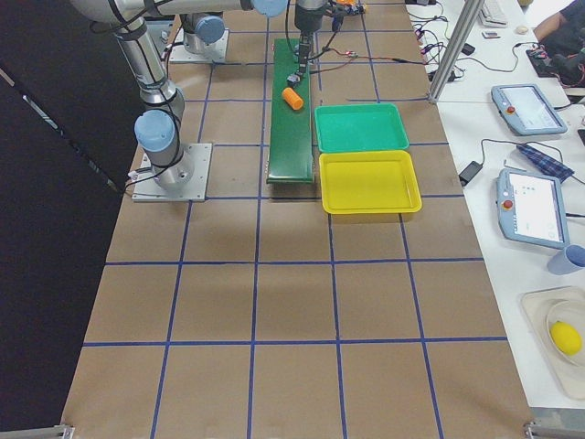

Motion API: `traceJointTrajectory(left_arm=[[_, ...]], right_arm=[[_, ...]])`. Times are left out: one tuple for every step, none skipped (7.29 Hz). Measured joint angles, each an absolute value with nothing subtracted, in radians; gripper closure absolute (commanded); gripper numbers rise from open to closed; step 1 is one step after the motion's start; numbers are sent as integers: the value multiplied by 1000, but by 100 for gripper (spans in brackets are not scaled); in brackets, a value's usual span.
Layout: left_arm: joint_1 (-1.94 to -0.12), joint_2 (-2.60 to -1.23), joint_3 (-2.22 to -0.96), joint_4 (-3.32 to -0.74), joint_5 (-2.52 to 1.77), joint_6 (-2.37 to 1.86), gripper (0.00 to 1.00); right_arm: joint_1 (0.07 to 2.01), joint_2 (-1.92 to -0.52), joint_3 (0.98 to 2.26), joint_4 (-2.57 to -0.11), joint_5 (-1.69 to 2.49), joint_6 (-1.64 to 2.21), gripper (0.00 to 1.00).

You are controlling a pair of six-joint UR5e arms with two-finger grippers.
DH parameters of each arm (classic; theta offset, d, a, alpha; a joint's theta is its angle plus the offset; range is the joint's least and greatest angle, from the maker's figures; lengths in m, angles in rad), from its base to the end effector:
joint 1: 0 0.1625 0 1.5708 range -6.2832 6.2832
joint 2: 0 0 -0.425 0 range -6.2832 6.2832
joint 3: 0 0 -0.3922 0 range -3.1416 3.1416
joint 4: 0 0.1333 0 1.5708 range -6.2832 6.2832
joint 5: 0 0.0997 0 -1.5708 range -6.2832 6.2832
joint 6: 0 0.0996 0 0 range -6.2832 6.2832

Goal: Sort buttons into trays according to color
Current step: 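Grasp an orange cylinder with the left gripper while the right arm advances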

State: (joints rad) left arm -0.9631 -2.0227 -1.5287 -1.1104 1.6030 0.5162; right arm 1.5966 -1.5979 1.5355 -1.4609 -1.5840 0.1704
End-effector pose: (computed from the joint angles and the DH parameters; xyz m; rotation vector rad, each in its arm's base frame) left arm 0.2643 -0.6078 0.2942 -0.1424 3.0839 -0.0396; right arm 0.1442 -0.4712 0.5076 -0.2251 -3.1149 -0.0718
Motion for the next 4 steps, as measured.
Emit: traceJointTrajectory(left_arm=[[-934,-2098,-1453,-1091,1602,582,0],[-918,-2165,-1395,-1065,1599,625,0],[-912,-2212,-1363,-1049,1593,642,0],[-910,-2240,-1351,-1039,1577,645,0]], right_arm=[[1596,-1598,1536,-1460,-1584,170,0],[1597,-1599,1536,-1469,-1587,172,0],[1599,-1595,1543,-1487,-1594,179,0],[1603,-1589,1565,-1500,-1596,203,0]])
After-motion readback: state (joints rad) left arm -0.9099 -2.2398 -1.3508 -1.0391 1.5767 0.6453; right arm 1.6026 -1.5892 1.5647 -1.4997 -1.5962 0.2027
